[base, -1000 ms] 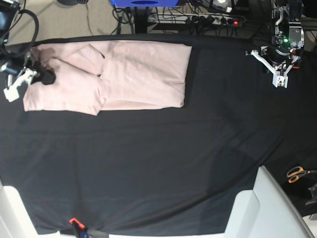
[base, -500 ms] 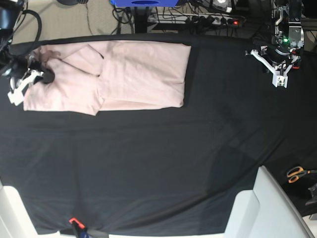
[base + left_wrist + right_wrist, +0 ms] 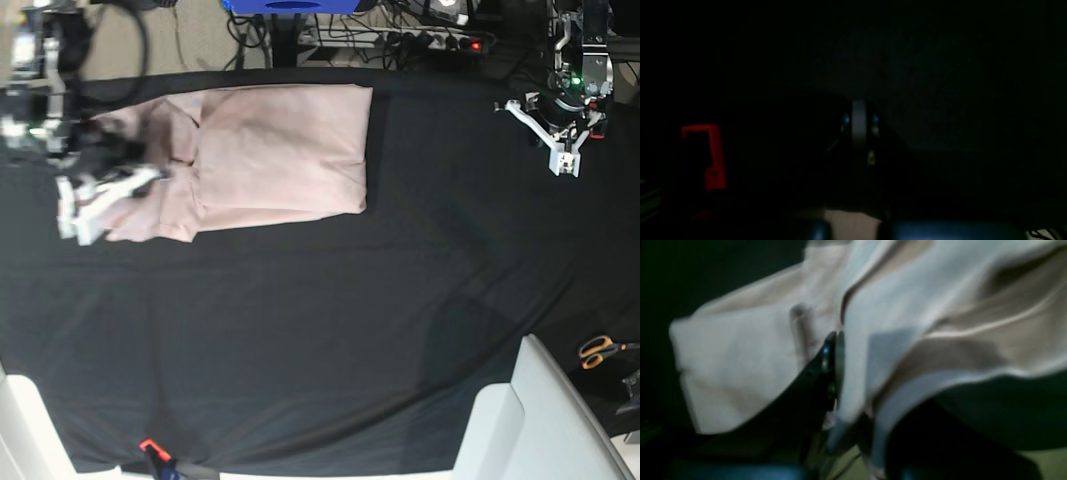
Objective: Fold the T-shirt properly
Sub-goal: 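Grasp the shirt end with the right gripper and fold it over the middle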
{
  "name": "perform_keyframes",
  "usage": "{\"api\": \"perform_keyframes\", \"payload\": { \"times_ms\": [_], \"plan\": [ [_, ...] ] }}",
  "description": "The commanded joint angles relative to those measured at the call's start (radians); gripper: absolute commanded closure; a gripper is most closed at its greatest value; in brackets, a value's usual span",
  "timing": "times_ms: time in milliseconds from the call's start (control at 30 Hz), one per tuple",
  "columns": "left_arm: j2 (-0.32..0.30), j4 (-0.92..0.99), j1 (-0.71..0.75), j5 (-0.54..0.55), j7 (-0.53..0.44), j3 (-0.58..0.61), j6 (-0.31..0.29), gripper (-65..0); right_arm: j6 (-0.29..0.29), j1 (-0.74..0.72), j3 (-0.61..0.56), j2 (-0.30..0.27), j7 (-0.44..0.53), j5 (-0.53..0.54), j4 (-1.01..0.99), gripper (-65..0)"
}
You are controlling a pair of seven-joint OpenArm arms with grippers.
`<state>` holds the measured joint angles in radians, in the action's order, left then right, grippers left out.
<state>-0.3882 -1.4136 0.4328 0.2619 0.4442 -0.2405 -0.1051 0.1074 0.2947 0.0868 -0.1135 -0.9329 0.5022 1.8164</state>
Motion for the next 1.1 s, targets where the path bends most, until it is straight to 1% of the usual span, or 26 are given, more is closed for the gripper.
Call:
{"api": "perform_keyframes", "payload": {
  "times_ms": [0,300,367,500,633,700,767,1000,1067],
  "plan": [
    [-0.016,-0.011,0.001,0.001,-0.015,-0.007,0.005,0.0,0.038,0.001,-0.034,-0.001,0.01,-0.006,0.029,-0.8],
    [-0.016,-0.011,0.002,0.001,-0.015,-0.007,0.005,0.0,0.398,-0.013,-0.381,0.005,0.021,-0.018,0.082,-0.8],
    [-0.016,-0.011,0.002,0.001,-0.015,-0.007,0.005,0.0,0.481,-0.025,-0.451,0.005,0.05,-0.018,0.081,-0.8],
    [-0.016,-0.011,0.001,0.001,-0.015,-0.006,0.005,0.0,0.588,-0.078,-0.565,0.004,0.071,-0.02,0.052,-0.8],
    [-0.016,-0.011,0.001,0.001,-0.015,-0.004,0.005,0.0,0.591,-0.139,-0.632,0.005,0.082,-0.02,-0.017,-0.8],
    [-0.016,-0.011,0.002,0.001,-0.015,-0.007,0.005,0.0,0.591,-0.154,-0.664,0.005,0.124,-0.02,-0.034,-0.8],
    [-0.016,-0.011,0.004,0.001,-0.015,-0.007,0.005,0.0,0.591,-0.168,-0.691,0.005,0.142,-0.02,-0.048,-0.8],
    [-0.016,-0.011,-0.001,0.001,-0.015,0.0,0.005,0.0,0.591,-0.18,-0.704,0.005,0.139,-0.024,-0.051,-0.8],
    [-0.016,-0.011,-0.002,0.001,-0.015,0.0,0.005,0.0,0.591,-0.182,-0.709,0.007,0.137,-0.078,-0.063,-0.8]
  ]
}}
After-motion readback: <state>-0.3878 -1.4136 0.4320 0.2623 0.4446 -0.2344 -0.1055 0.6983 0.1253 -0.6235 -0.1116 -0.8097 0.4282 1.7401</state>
